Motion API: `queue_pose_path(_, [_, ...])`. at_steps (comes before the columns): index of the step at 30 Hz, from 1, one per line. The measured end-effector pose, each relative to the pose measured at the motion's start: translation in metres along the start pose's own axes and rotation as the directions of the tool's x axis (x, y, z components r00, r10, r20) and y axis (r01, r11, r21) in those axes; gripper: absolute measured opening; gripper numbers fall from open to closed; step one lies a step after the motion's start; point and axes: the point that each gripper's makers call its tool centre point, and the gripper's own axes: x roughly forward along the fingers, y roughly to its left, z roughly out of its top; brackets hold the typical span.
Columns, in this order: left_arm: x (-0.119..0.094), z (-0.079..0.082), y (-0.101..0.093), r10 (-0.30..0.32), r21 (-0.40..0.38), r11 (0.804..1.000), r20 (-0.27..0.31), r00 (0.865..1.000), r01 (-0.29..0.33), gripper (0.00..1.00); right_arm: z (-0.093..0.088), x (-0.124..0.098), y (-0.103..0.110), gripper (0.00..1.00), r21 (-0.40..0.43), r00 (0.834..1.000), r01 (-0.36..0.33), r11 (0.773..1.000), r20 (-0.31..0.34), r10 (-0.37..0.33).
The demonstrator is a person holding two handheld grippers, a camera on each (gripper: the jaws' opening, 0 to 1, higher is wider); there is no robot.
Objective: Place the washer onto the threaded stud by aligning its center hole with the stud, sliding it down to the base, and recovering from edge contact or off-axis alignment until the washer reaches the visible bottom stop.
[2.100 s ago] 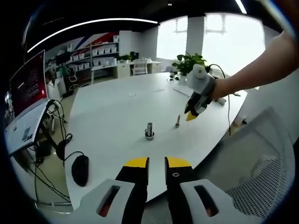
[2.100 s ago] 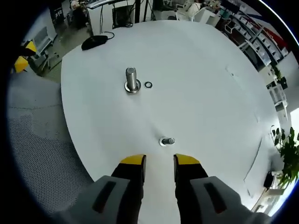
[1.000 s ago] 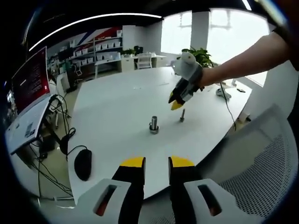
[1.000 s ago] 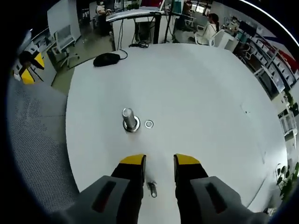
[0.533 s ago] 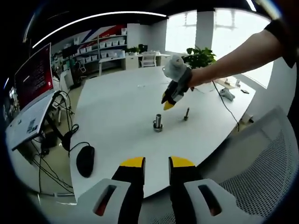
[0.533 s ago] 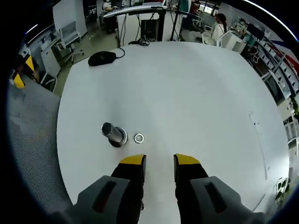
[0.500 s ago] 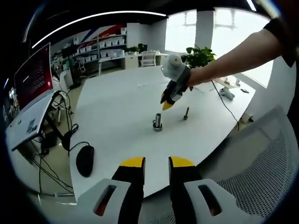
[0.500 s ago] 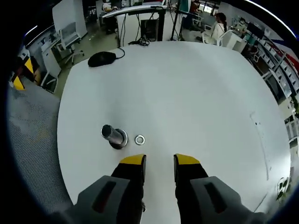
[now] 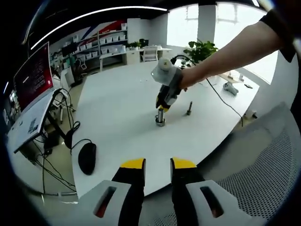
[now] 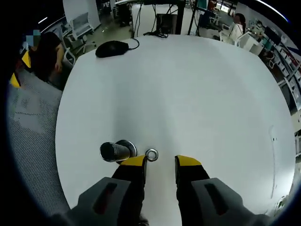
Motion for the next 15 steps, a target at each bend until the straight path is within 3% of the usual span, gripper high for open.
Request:
queue_pose_path(9, [0.001, -0.001, 0.007, 0.011, -0.013, 1.0, 0.015, 1.0, -0.01, 0.18, 0.001, 0.018, -0.007, 0.26, -0.012, 0.998, -0.033, 0.999, 0.053, 0.033])
queue_pose_path(15, [0.001, -0.002, 0.004, 0.015, -0.003, 1.0, -0.003, 1.0, -0.015, 0.18, 0.002, 0.012, 0.002, 0.26, -0.028, 0.997, -0.049, 0.998, 0.06, 0.051])
